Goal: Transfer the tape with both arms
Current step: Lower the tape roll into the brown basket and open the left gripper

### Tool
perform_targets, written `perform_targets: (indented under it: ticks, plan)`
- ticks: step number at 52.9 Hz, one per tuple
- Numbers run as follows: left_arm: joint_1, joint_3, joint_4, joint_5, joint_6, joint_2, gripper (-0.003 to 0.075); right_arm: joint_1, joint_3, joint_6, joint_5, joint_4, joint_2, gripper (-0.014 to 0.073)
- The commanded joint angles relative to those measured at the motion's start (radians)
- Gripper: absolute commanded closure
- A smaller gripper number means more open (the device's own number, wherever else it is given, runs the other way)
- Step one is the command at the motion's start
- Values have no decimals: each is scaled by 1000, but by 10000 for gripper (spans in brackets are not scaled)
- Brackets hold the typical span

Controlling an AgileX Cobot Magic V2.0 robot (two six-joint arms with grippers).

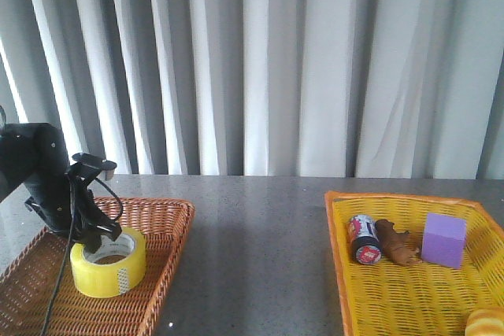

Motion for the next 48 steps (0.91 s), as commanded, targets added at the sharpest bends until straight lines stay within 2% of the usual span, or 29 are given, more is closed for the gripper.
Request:
perform_targets:
  ticks: [1, 9, 22, 26, 37, 48]
  plan:
    - [-7, -30, -45, -14, -20, -68, 680, -4, -26, 0, -68, -12, 10, 599]
    - [-7, -30, -99, -14, -21, -69, 591, -4, -26, 0, -68, -12, 10, 599]
    - [-7, -30, -113, -14, -57, -71, 369, -4, -26, 0, -68, -12, 10, 599]
    - [-7, -30, -113, -14, -72, -79, 326, -4, -26, 0, -68, -12, 10, 599]
    - [-7, -30, -113, -14, -86, -155, 305, -4, -26, 0, -68, -12, 10, 599]
    - [-7, -30, -113, -14, -123, -359, 325, -4, -26, 0, -69, -12, 10, 599]
